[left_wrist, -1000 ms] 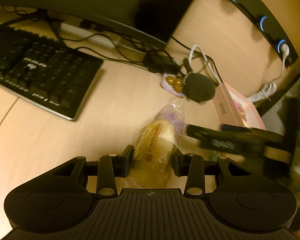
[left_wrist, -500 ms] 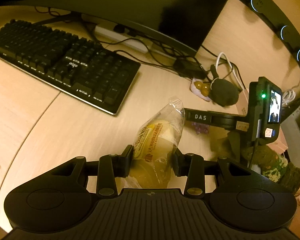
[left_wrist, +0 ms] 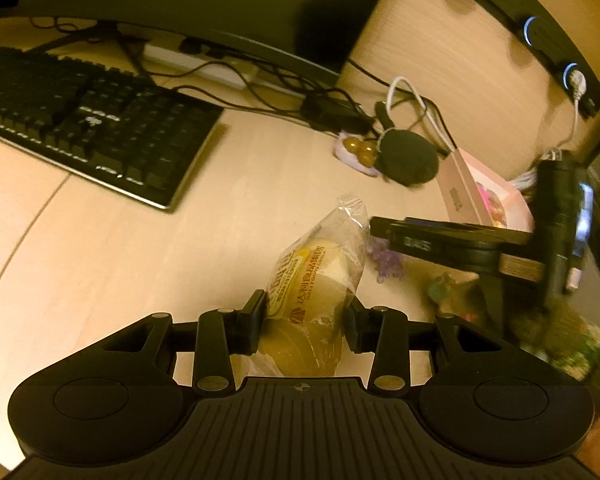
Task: Organize objects
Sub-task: 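Grasp the purple snowflake with the right tool while left holds the bun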
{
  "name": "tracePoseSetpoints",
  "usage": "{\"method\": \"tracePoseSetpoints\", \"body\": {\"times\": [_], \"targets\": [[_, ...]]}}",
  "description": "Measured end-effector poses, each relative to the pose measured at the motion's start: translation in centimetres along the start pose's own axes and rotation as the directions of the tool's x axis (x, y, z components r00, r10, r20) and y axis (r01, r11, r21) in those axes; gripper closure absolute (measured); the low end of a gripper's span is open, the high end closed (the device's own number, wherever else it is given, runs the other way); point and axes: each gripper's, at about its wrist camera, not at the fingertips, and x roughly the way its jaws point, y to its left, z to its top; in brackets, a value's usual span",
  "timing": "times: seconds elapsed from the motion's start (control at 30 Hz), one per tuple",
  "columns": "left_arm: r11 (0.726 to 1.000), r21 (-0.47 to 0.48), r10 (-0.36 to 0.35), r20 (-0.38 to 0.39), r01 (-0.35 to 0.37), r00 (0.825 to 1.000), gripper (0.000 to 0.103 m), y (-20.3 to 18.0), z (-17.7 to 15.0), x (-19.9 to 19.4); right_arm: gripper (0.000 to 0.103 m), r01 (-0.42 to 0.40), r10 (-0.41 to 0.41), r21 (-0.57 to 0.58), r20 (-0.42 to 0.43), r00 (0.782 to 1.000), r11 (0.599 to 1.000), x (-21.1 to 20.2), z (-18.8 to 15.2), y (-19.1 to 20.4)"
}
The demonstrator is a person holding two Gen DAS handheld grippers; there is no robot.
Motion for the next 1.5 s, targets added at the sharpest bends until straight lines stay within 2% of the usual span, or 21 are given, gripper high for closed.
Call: {"method": "tracePoseSetpoints", "body": {"times": [0.23, 0.47, 0.57, 0.63, 0.67, 0.73, 0.77, 1.1, 1.23, 1.33, 1.5], "targets": [[1.0, 0.004, -0.011, 0.011, 0.011, 1.0, 0.06, -1.1, -0.3, 0.4, 0.063, 0.014, -0.013, -0.03, 0.036, 0.999, 0.999, -4.3, -1.9, -1.1], [1.0, 0.006, 0.001, -0.003, -0.001, 1.0, 0.06, -1.0, -0.9, 0.5, 0.063, -0.017, 0.018, -0.018, 0.007, 1.0, 1.0, -3.1, -3.4, 0.0], [1.0, 0.001, 0.01, -0.006, -0.01, 1.0, 0.06, -0.8, -1.1, 0.4, 0.063, -0.025, 0.025, -0.047, -0.007, 1.0, 0.999, -2.6, -4.1, 1.1], [1.0, -0.005, 0.015, -0.007, -0.015, 1.0, 0.06, -0.7, -1.2, 0.2, 0.057, -0.024, 0.024, -0.081, -0.005, 1.0, 0.996, -2.7, -4.7, 1.7], [1.0, -0.007, 0.016, -0.007, -0.016, 1.0, 0.06, -0.6, -1.3, 0.2, 0.044, -0.024, 0.023, -0.092, -0.007, 1.0, 0.995, -2.7, -4.9, 1.8], [1.0, -0.013, 0.018, -0.006, -0.018, 1.0, 0.06, -0.4, -1.3, 0.1, 0.028, -0.025, 0.024, -0.097, -0.004, 1.0, 0.995, -3.0, -5.3, 1.8], [1.0, -0.015, 0.019, -0.006, -0.019, 1.0, 0.06, -0.3, -1.3, 0.1, 0.025, -0.027, 0.026, -0.097, -0.004, 1.0, 0.995, -3.2, -5.4, 1.7], [1.0, -0.027, 0.01, 0.007, -0.01, 1.0, 0.06, -0.1, -1.1, -0.2, 0.025, -0.094, 0.088, -0.098, -0.063, 0.994, 0.991, -5.0, -7.4, 1.5], [0.999, -0.033, 0.003, 0.016, -0.002, 1.0, 0.06, -0.1, -1.1, -0.3, 0.021, -0.05, 0.042, -0.098, -0.082, 0.996, 0.994, -5.0, -8.5, 0.1], [1.0, -0.028, 0.008, 0.017, -0.007, 1.0, 0.06, -0.2, -1.1, -0.3, 0.021, -0.024, 0.019, -0.062, -0.077, 0.997, 0.998, -5.0, -8.0, -1.0], [1.0, -0.017, 0.011, 0.004, -0.011, 1.0, 0.06, -0.3, -1.2, -0.1, 0.021, -0.066, 0.064, -0.049, -0.056, 0.996, 0.997, -4.5, -6.9, -0.2]]}}
